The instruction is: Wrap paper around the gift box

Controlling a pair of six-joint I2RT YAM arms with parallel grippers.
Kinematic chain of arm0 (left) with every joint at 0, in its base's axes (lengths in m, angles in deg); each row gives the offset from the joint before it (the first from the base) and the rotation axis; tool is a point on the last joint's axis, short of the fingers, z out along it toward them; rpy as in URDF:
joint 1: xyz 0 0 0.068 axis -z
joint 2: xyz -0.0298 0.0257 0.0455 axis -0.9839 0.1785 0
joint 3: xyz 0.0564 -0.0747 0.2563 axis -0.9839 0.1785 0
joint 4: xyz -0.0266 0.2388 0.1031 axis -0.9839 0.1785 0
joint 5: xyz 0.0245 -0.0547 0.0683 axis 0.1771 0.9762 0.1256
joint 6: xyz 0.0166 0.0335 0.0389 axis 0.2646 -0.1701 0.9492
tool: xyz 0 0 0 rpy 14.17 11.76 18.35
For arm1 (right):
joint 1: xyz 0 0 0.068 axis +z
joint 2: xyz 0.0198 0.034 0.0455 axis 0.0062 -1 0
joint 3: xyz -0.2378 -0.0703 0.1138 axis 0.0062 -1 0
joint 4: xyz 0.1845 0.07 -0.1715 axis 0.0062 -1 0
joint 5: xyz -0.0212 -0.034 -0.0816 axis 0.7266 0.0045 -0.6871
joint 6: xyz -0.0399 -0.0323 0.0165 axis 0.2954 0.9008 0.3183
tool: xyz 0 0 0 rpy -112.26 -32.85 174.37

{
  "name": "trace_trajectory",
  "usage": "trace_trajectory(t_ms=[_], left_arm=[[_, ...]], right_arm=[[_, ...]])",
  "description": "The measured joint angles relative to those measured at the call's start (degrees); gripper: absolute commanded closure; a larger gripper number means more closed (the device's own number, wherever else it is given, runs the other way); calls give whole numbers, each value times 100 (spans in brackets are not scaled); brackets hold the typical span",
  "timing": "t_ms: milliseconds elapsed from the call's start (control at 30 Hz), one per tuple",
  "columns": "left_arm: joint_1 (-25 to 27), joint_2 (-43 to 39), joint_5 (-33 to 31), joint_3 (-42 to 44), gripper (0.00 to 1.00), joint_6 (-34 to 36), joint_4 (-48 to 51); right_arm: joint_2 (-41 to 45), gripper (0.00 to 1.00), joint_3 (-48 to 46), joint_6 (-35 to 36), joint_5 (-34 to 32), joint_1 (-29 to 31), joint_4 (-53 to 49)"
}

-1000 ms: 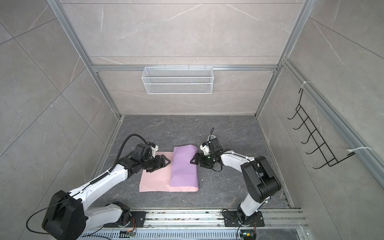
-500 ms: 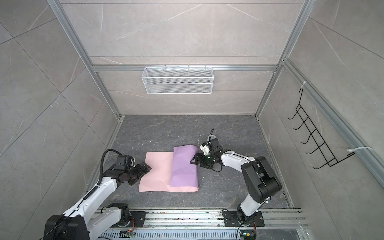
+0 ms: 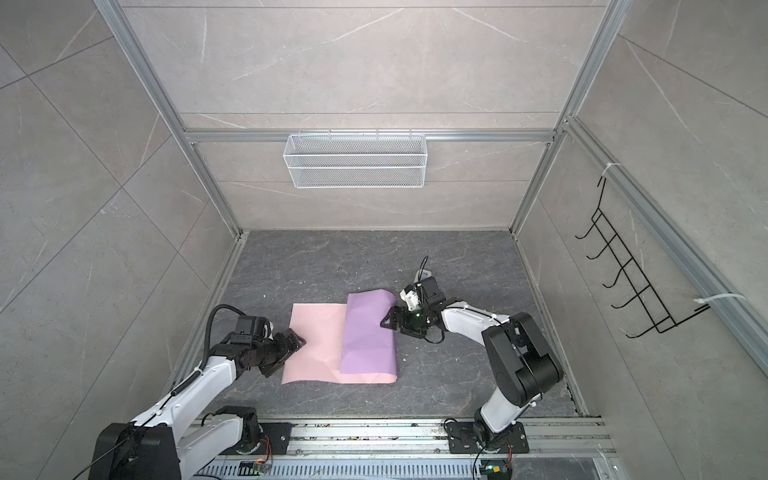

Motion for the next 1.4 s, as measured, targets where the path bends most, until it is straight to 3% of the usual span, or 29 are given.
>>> trace_trajectory(t_ms=[333, 600, 933, 1133, 1400], left_arm=[[-2, 260, 951, -48, 12, -122, -420], [-39, 85, 977, -553, 14, 116, -118], [-562, 979, 1687, -1091, 18, 337, -48], [-935, 1519, 2079, -1331, 29, 415, 50], [-1241, 2238, 2288, -1849, 61, 857, 361]], right_arm=[[7, 14, 0, -2, -9, 7, 0], [7, 14, 2, -2, -7, 7, 0], [9, 14, 2, -2, -9, 7, 0], [9, 14, 2, -2, -9, 11, 0], [9, 14, 7, -2, -9, 11, 0]])
